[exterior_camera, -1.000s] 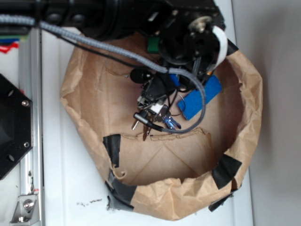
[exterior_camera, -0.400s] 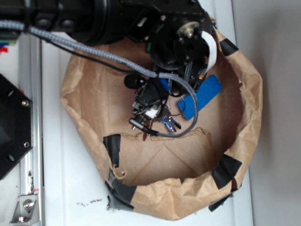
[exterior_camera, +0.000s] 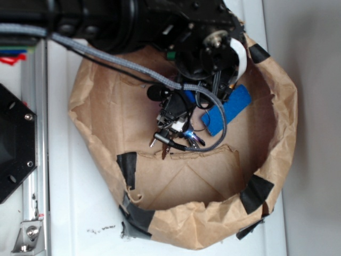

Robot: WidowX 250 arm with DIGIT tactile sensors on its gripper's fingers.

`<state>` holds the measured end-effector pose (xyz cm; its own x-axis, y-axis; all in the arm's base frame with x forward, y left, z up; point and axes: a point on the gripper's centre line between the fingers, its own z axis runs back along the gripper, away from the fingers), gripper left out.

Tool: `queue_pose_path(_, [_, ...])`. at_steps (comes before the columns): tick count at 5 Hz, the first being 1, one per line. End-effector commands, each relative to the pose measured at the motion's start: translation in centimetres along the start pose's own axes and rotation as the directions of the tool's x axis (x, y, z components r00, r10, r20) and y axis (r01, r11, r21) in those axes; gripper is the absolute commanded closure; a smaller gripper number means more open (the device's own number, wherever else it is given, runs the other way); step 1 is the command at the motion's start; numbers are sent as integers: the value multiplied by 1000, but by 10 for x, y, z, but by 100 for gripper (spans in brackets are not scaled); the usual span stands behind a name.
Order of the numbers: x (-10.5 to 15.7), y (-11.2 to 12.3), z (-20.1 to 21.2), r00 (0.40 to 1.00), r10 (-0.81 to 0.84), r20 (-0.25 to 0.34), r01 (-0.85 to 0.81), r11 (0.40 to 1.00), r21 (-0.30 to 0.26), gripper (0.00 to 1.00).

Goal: Grab the silver keys.

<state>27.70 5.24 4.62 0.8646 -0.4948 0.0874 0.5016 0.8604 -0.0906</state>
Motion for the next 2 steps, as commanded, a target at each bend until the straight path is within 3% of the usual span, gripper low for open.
queue_pose_path(1, [13, -2, 8, 999, -32, 34, 30, 998, 54, 0])
queue_pose_path(2, [14, -5, 4, 999, -33, 27, 31, 999, 43, 0])
